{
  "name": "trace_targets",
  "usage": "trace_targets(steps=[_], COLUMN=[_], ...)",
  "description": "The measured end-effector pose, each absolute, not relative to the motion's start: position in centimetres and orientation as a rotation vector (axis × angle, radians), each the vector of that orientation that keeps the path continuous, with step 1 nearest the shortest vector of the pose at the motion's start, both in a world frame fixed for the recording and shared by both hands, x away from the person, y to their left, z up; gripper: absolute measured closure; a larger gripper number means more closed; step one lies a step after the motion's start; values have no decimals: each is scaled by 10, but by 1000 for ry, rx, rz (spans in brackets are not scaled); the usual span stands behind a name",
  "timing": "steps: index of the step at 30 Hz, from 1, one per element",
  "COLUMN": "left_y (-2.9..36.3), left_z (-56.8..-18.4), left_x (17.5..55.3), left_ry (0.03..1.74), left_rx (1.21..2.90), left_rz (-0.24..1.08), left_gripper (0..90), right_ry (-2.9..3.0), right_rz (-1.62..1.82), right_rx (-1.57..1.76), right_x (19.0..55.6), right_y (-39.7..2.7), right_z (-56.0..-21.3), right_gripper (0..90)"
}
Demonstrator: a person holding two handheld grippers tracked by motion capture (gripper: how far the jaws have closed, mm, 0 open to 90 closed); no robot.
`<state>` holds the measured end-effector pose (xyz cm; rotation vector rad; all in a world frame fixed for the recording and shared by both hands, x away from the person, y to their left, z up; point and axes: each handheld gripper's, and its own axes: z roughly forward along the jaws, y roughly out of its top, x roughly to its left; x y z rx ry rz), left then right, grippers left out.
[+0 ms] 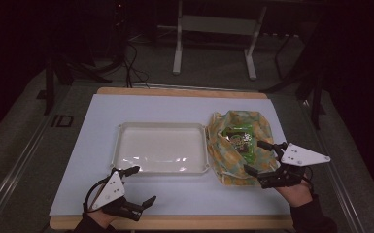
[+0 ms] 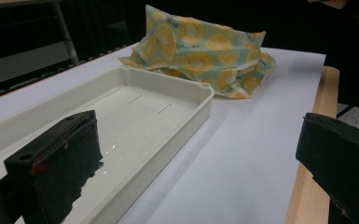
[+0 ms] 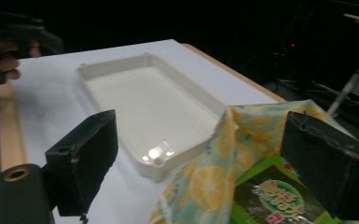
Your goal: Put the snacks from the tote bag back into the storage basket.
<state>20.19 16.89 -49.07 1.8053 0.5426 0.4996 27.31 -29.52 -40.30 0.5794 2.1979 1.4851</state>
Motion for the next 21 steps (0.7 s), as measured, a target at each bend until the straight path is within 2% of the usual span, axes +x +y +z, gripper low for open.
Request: trace_targets(steps=[21], left_y=[169], left_z=[-491], left_x=[203], left_ry=[549], left_rx=[1804], left_rz=[486], left_gripper=[4], right_ry=[2088], right_rz=[1447], right_rx=[764], right_x=[312], right_y=[-317], right_z=[-391], right_gripper=[132])
